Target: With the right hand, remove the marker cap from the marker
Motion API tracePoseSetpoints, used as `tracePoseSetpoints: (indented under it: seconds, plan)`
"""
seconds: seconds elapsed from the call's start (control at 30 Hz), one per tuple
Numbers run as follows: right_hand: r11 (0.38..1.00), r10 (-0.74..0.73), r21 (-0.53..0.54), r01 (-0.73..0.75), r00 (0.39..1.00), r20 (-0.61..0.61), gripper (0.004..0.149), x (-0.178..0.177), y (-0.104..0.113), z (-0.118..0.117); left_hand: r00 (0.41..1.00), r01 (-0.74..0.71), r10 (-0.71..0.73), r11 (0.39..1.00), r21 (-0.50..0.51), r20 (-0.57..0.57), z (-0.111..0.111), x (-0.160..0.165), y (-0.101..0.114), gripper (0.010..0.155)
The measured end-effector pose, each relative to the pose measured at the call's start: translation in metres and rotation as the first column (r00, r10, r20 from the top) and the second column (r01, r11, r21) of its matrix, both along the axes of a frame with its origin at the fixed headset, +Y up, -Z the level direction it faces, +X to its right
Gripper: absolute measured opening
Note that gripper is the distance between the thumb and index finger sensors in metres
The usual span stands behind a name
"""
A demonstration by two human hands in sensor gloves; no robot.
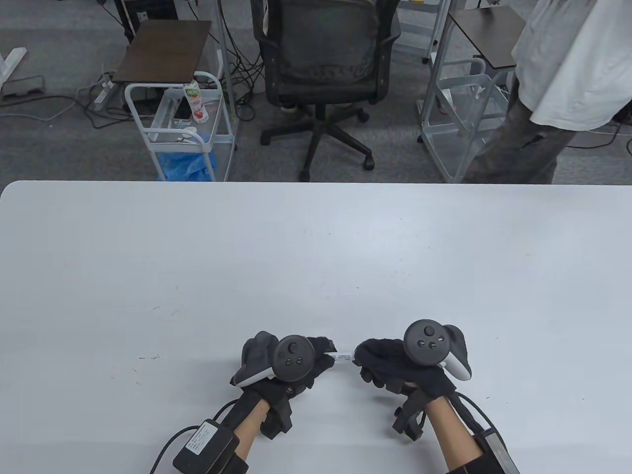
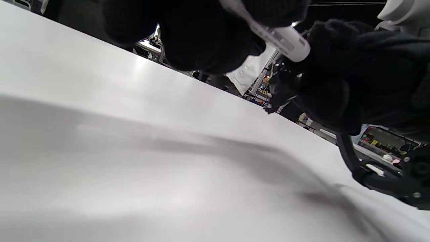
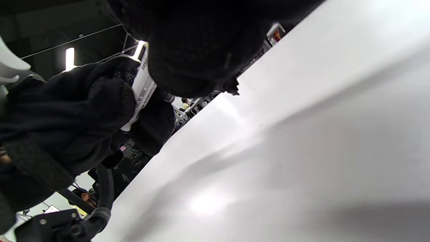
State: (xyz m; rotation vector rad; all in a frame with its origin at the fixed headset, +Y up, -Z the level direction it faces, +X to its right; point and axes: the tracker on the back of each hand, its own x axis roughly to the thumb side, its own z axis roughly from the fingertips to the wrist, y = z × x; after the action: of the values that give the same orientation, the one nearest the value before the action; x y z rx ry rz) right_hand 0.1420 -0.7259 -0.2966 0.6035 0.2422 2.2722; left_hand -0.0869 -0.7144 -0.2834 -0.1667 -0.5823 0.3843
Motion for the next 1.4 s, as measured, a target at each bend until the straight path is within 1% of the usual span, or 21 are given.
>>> tracePoseSetpoints:
  seconds: [0.13, 0.23, 0.3, 0.33, 0.37, 0.4, 0.43, 0.47, 0.53, 0.6, 0.67, 0.7, 0.73, 0.8, 0.83, 0.87, 0.93, 1.0, 1.07, 1.23, 1.4]
  plan:
    - [0.997, 0.026, 0.078, -0.025, 1.0, -0.01, 0.048, -0.002, 0.002, 0.002, 1.0, -0.01, 0.01, 1.0, -0.018, 0.007, -0.002, -0.002, 0.001, 0.053]
    - [0.99, 0.017, 0.141, -0.013, 1.0, -0.025, 0.048, -0.001, 0.006, 0.005, 0.997, -0.076, 0.078, 0.993, -0.088, 0.019, -0.005, -0.004, 0.002, 0.053]
    - [0.97, 0.025, 0.242, -0.017, 0.999, -0.033, 0.048, 0.001, 0.015, 0.008, 0.995, -0.09, 0.093, 0.99, -0.109, 0.021, -0.007, -0.007, 0.007, 0.053]
    - [0.956, 0.04, 0.288, -0.051, 0.998, 0.041, 0.047, 0.007, 0.019, 0.01, 0.997, -0.072, 0.069, 0.992, -0.103, -0.032, -0.007, -0.015, 0.007, 0.054]
    - [0.942, 0.071, 0.324, -0.093, 0.994, 0.081, 0.047, 0.023, 0.023, 0.006, 0.997, -0.064, 0.06, 0.993, -0.101, -0.039, -0.01, -0.028, 0.009, 0.053]
    - [0.95, 0.04, 0.304, -0.069, 0.994, 0.099, 0.047, 0.032, 0.024, 0.005, 0.996, -0.082, 0.077, 0.987, -0.139, -0.042, -0.01, -0.036, 0.011, 0.053]
    - [0.967, -0.065, 0.253, 0.036, 0.992, 0.107, 0.047, 0.041, 0.024, 0.004, 0.985, -0.164, 0.155, 0.979, -0.122, -0.08, -0.01, -0.045, 0.016, 0.053]
    - [0.96, -0.13, 0.264, 0.093, 0.983, 0.126, 0.047, 0.043, 0.025, 0.005, 0.978, -0.188, 0.178, 0.977, -0.098, -0.11, -0.012, -0.048, 0.022, 0.053]
    - [0.96, -0.088, 0.276, 0.049, 0.987, 0.131, 0.047, 0.041, 0.029, 0.006, 0.976, -0.156, 0.149, 0.987, -0.033, -0.161, -0.012, -0.057, 0.034, 0.053]
    - [0.953, -0.007, 0.302, -0.039, 0.989, 0.149, 0.048, 0.038, 0.031, 0.006, 0.955, -0.085, 0.101, 0.994, 0.067, -0.28, -0.01, -0.071, 0.046, 0.053]
    - [0.958, 0.015, 0.282, -0.054, 0.99, 0.138, 0.048, 0.034, 0.031, 0.007, 0.921, 0.008, 0.037, 0.993, 0.115, -0.387, -0.009, -0.083, 0.052, 0.053]
    - [0.957, 0.025, 0.284, -0.062, 0.991, 0.131, 0.049, 0.031, 0.03, 0.007, 0.886, 0.089, -0.026, 0.989, 0.114, -0.463, -0.009, -0.092, 0.055, 0.053]
    - [0.951, 0.042, 0.297, -0.081, 0.99, 0.134, 0.049, 0.028, 0.03, 0.008, 0.808, 0.186, -0.098, 0.978, 0.093, -0.581, -0.009, -0.102, 0.056, 0.053]
    - [0.936, 0.102, 0.324, -0.141, 0.986, 0.135, 0.049, 0.024, 0.031, 0.01, 0.673, 0.296, -0.17, 0.954, 0.052, -0.719, -0.01, -0.121, 0.054, 0.054]
    - [0.93, 0.117, 0.332, -0.157, 0.983, 0.139, 0.049, 0.023, 0.031, 0.01, 0.63, 0.315, -0.196, 0.949, 0.016, -0.751, -0.011, -0.129, 0.052, 0.054]
    - [0.918, 0.147, 0.349, -0.191, 0.978, 0.148, 0.049, 0.021, 0.032, 0.011, 0.557, 0.314, -0.212, 0.949, -0.033, -0.803, -0.013, -0.143, 0.047, 0.054]
    - [0.912, 0.162, 0.355, -0.204, 0.976, 0.144, 0.049, 0.019, 0.032, 0.012, 0.476, 0.257, -0.197, 0.963, -0.078, -0.857, -0.015, -0.164, 0.037, 0.054]
    - [0.914, 0.159, 0.354, -0.197, 0.978, 0.135, 0.049, 0.018, 0.032, 0.013, 0.431, 0.166, -0.192, 0.977, -0.132, -0.882, -0.016, -0.185, 0.023, 0.053]
    - [0.915, 0.157, 0.354, -0.193, 0.979, 0.127, 0.049, 0.017, 0.031, 0.013, 0.331, 0.098, -0.196, 0.98, -0.172, -0.923, -0.015, -0.206, 0.007, 0.053]
    - [0.912, 0.173, 0.359, -0.201, 0.979, 0.109, 0.049, 0.012, 0.031, 0.015, 0.172, 0.113, -0.334, 0.941, -0.318, -0.927, -0.016, -0.231, -0.019, 0.053]
    - [0.908, 0.174, 0.368, -0.2, 0.979, 0.103, 0.049, 0.011, 0.031, 0.014, 0.08, 0.191, -0.476, 0.87, -0.455, -0.876, -0.018, -0.237, -0.042, 0.053]
